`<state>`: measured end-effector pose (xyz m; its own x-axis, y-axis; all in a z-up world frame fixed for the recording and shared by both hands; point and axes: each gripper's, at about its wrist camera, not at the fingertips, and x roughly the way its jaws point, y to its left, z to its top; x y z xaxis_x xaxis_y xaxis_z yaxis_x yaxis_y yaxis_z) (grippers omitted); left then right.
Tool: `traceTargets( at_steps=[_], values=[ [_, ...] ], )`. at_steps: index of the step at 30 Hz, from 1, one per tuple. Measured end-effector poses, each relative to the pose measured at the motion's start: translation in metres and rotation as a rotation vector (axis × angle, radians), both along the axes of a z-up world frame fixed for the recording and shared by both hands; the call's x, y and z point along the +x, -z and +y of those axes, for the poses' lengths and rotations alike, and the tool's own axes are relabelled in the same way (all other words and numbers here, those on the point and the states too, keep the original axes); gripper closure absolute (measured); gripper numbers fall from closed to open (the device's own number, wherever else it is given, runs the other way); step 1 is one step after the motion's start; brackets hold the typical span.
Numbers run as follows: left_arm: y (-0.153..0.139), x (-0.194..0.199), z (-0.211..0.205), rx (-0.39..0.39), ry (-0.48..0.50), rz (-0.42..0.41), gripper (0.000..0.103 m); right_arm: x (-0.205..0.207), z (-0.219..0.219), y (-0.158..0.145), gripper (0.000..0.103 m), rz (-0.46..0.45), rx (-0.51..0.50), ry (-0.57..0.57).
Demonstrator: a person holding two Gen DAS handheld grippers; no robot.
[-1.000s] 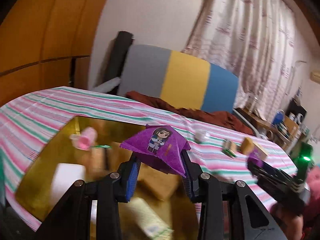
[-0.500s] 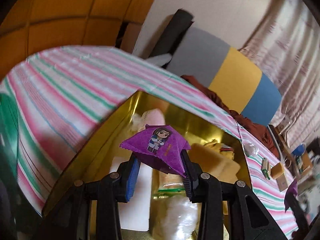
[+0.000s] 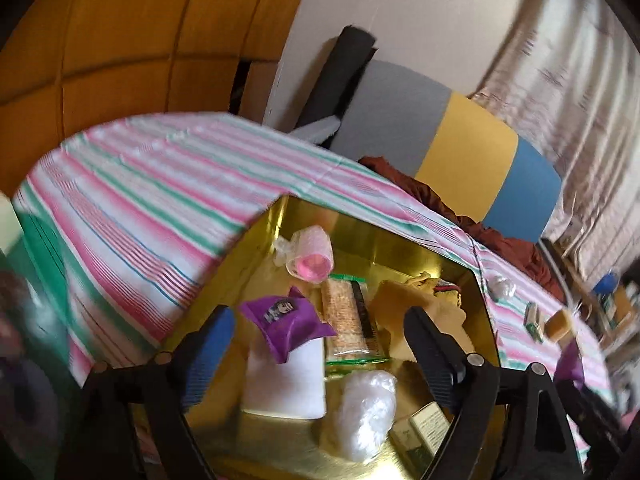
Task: Organize objects
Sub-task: 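Open the left tool to drop its packet into the tray while the right tool drops its packet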
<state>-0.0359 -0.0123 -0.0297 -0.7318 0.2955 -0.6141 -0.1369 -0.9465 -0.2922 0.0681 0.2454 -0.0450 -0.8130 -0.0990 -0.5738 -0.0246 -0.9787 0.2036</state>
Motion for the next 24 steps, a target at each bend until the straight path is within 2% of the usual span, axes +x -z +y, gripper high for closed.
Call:
traceTargets(
  at_steps=[1, 7, 15, 19, 24],
  values=[
    [-0.002, 0.003, -0.002, -0.006, 0.004, 0.01, 0.011, -0.002, -0.002, 0.0, 0.046, -0.004, 0.004, -0.008],
    [-0.007, 0.023, -0.005, -0.035, 0.032, 0.037, 0.008, -0.03, -0.023, -0.007, 0.046, -0.047, 0.022, -0.073],
    [0.009, 0.026, 0.003, -0.061, 0.022, -0.05, 0.007, -0.095, -0.064, -0.014, 0.046, -0.118, 0.005, -0.184],
    [0.016, 0.026, 0.001, -0.045, 0.004, -0.084, 0.005, -0.13, -0.068, -0.015, 0.046, -0.136, -0.009, -0.176],
    [0.017, 0.028, 0.005, -0.042, 0.018, -0.093, 0.004, -0.173, -0.068, -0.003, 0.046, -0.213, 0.032, -0.169]
  ],
)
